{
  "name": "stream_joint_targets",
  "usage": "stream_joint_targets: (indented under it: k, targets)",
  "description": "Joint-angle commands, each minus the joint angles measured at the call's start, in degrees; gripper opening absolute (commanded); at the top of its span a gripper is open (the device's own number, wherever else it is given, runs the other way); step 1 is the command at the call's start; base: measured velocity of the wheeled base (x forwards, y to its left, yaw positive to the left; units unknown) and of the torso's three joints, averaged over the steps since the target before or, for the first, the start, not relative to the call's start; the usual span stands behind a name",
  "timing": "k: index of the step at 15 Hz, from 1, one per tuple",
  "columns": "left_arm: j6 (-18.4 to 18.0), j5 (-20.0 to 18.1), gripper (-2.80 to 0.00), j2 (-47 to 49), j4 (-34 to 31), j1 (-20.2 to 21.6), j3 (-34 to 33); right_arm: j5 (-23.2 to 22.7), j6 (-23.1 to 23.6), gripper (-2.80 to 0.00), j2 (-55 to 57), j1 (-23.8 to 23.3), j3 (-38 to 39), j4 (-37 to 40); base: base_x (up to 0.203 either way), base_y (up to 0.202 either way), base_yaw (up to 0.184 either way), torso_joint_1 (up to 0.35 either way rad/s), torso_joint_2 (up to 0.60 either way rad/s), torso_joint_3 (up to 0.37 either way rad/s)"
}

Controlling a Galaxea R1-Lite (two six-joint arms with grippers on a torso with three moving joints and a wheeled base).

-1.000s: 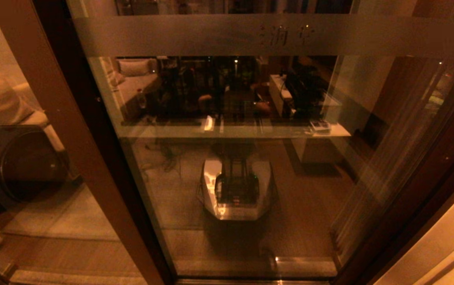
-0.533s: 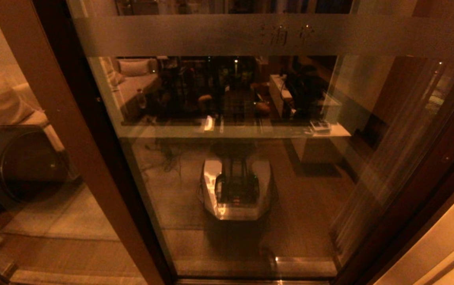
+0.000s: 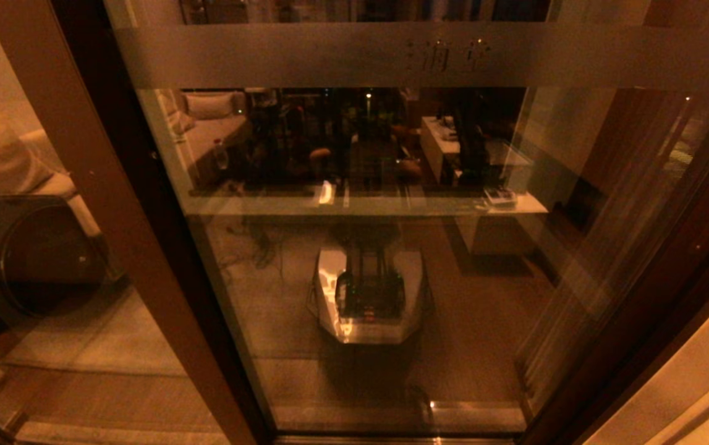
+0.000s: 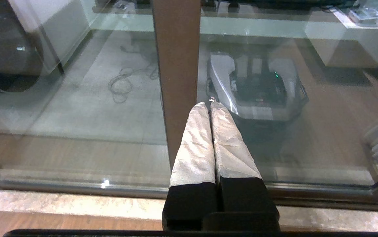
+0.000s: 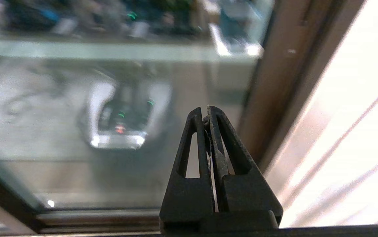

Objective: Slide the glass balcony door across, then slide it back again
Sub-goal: Open the slid door

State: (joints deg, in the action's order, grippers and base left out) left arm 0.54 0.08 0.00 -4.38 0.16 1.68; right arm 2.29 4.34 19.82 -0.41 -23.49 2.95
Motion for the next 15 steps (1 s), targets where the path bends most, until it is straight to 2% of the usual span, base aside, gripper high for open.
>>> stream_joint_targets:
  k: [1,3,7,9,11,12,15]
  targets:
    - [-0.01,0.01,-2.80,0.00,-0.02,0.02,-0.01,2.65,-0.10,-2.80,14.64,-0.91,-5.74,0.45,0.000,0.000,0.000,0.000,0.00,0.000]
    - [-0.01,0.01,-2.80,0.08,-0.02,0.02,-0.01,6.09,-0.20,-2.80,23.77,-2.09,-16.10,4.17,0.000,0.000,0.000,0.000,0.00,0.000]
    - [0.07,0.01,-2.80,0.00,-0.02,0.02,0.03,8.40,-1.79,-2.80,35.63,-3.93,-37.56,20.61,0.000,0.000,0.000,0.000,0.00,0.000]
    - [0.07,0.01,-2.80,0.00,-0.02,0.02,-0.01,8.80,-2.33,-2.80,39.76,-8.23,-42.07,27.14,0.000,0.000,0.000,0.000,0.00,0.000]
    - [-0.01,0.01,-2.80,0.07,-0.02,0.02,-0.01,8.65,-2.37,-2.80,42.25,-14.03,-42.38,28.35,0.000,0.000,0.000,0.000,0.00,0.000]
    - [0.00,0.01,-2.80,0.01,-0.02,0.02,-0.01,7.11,-2.26,-2.80,43.39,-16.99,-42.34,28.54,0.000,0.000,0.000,0.000,0.00,0.000]
    - [0.06,0.01,-2.80,0.00,-0.02,0.02,0.06,-7.01,1.23,-2.80,45.04,-27.77,-42.53,28.55,0.000,0.000,0.000,0.000,0.00,0.000]
